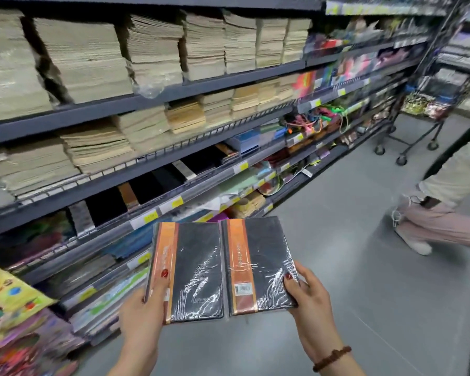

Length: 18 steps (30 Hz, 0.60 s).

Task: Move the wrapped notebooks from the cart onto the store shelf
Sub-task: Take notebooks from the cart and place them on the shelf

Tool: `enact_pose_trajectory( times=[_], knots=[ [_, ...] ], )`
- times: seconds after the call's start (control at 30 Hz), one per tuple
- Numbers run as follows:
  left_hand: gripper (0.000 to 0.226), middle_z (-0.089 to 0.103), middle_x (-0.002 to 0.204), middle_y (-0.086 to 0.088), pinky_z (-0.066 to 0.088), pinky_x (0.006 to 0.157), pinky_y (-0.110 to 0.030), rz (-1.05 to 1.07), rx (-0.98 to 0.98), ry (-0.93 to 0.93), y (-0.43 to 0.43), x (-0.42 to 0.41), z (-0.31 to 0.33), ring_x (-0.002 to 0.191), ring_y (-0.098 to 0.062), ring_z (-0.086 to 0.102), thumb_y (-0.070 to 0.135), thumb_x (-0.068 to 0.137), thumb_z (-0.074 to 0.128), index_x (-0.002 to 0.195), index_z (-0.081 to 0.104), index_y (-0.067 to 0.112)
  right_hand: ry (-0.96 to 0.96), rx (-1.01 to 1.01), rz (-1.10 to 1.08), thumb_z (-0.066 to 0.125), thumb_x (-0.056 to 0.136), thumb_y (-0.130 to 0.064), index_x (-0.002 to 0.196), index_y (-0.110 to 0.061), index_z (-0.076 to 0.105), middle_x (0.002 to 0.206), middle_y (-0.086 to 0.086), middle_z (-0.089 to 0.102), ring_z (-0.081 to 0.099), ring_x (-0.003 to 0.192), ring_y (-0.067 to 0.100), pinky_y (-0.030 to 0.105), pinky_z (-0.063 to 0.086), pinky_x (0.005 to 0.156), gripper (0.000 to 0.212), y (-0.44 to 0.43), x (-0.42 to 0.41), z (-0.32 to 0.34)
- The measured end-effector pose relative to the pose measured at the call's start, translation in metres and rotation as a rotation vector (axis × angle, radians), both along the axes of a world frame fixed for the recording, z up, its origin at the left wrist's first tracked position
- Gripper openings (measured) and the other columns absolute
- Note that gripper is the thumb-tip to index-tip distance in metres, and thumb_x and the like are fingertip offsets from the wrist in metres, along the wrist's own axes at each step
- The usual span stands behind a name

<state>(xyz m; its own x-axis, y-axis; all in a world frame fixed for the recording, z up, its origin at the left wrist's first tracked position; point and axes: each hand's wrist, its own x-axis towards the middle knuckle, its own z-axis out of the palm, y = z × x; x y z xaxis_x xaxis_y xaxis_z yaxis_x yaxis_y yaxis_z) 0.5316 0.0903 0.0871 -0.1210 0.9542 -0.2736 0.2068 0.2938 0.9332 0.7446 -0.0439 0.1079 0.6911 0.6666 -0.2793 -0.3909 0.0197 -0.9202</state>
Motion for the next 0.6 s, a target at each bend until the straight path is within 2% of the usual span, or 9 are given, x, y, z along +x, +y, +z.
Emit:
enact_pose_trajectory(
  times=[0.1, 0.27, 0.43, 0.6],
  knots=[
    [0.041, 0.061, 0.061, -0.009, 0.041, 0.060, -0.037, 0.045, 0.004, 0.013, 0.018, 0.023, -0.006, 0.060, -0.029, 0.055, 0.051, 0.080, 0.066, 0.073, 0.068, 0.011, 0.010, -0.013, 0.058, 0.056, 0.089, -0.001, 0.120, -0.015, 0.060, 0.106, 0.015, 0.071, 0.068, 0.089, 0.028, 0.042, 0.055, 0.078, 0.034, 0.027, 0.030, -0.005],
    [0.035, 0.060, 0.059, -0.011, 0.036, 0.056, -0.034, 0.162, -0.013, -0.002, 0.039, 0.069, -0.011, 0.055, -0.026, 0.050, 0.045, 0.084, 0.065, 0.074, 0.070, 0.012, 0.026, -0.026, 0.168, 0.054, 0.090, 0.003, 0.119, -0.014, 0.060, 0.102, 0.016, 0.072, 0.070, 0.083, 0.023, 0.031, 0.056, 0.065, 0.034, 0.074, 0.086, -0.010],
    [0.042, 0.063, 0.064, -0.010, 0.038, 0.058, -0.035, 0.302, -0.022, -0.024, 0.045, 0.117, -0.013, 0.057, -0.026, 0.051, 0.054, 0.076, 0.063, 0.077, 0.069, 0.013, 0.024, -0.048, 0.307, 0.052, 0.091, 0.003, 0.118, -0.014, 0.059, 0.100, 0.012, 0.073, 0.070, 0.084, 0.026, 0.036, 0.056, 0.070, 0.033, 0.116, 0.145, -0.007],
    [0.026, 0.065, 0.065, -0.007, 0.041, 0.060, -0.035, 0.443, -0.028, -0.050, 0.043, 0.137, -0.011, 0.057, -0.023, 0.054, 0.041, 0.083, 0.067, 0.080, 0.070, 0.015, 0.045, -0.065, 0.471, 0.053, 0.092, -0.001, 0.117, -0.021, 0.059, 0.100, 0.008, 0.074, 0.071, 0.086, 0.022, 0.033, 0.054, 0.068, 0.033, 0.158, 0.173, -0.009]
  ],
)
